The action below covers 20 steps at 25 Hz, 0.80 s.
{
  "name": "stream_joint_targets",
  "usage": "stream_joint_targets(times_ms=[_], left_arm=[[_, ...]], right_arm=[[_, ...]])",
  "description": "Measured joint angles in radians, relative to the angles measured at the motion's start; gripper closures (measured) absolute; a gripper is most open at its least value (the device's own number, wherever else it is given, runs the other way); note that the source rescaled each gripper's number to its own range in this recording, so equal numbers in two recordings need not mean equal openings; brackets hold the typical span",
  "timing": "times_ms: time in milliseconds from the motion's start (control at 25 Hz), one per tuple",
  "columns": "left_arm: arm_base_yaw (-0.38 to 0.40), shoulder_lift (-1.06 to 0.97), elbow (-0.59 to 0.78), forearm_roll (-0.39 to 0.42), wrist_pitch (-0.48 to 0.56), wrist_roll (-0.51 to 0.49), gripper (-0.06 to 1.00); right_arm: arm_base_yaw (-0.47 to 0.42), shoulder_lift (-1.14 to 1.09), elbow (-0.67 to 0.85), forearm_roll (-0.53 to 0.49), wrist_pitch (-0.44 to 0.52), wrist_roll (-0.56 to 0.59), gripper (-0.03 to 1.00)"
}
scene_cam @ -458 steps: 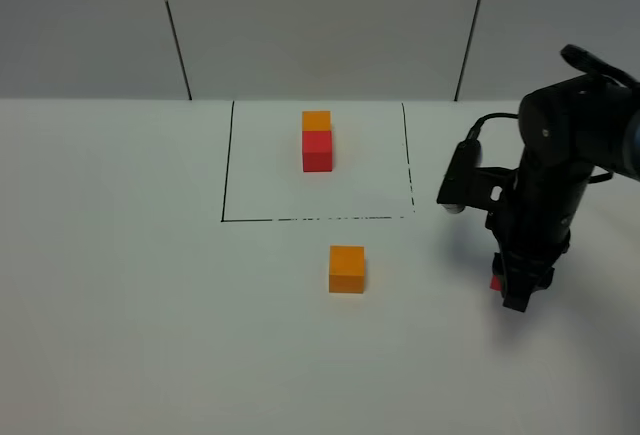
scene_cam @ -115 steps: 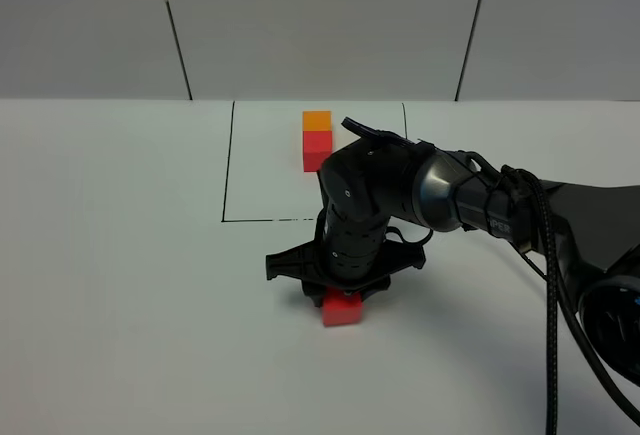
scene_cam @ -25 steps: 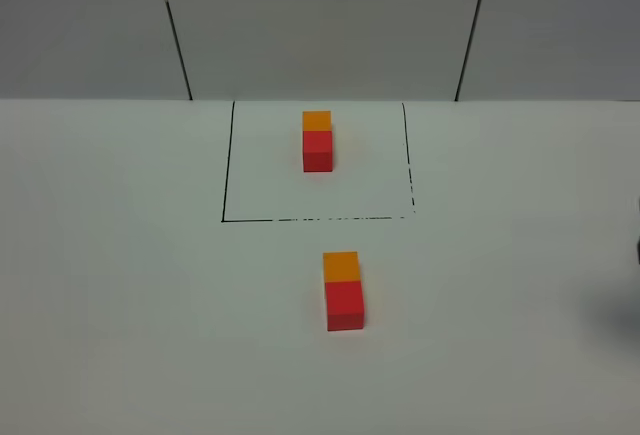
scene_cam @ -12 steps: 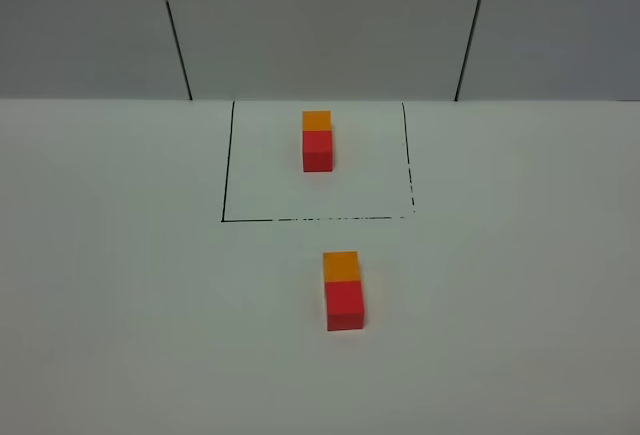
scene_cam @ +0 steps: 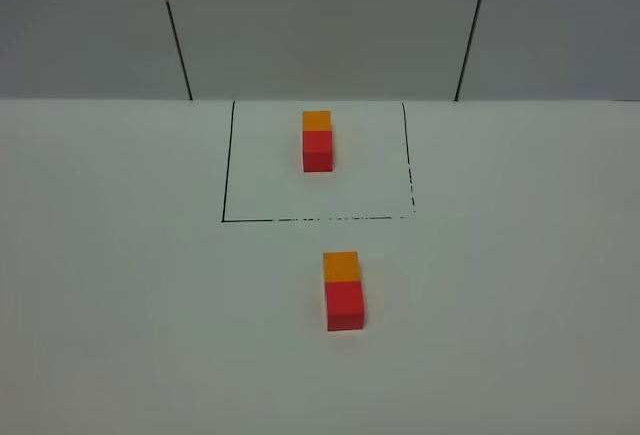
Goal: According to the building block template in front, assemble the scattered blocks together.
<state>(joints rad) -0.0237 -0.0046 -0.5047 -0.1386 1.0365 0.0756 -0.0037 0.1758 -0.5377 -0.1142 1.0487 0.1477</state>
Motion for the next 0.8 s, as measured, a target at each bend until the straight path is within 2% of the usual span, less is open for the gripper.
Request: stream_joint_targets(times_ms=[400, 800], left_arm=[[0.000, 0.000, 0.000, 0.000, 0.000, 0.000, 0.05], [0.000, 0.000, 0.000, 0.000, 0.000, 0.000, 0.05]], right_arm=[[0.000, -0.120, 0.029, 0.000, 0.002, -0.001, 0.23], [-0.002, -0.122, 0.039, -0.003, -0.001, 0.003, 0.23]])
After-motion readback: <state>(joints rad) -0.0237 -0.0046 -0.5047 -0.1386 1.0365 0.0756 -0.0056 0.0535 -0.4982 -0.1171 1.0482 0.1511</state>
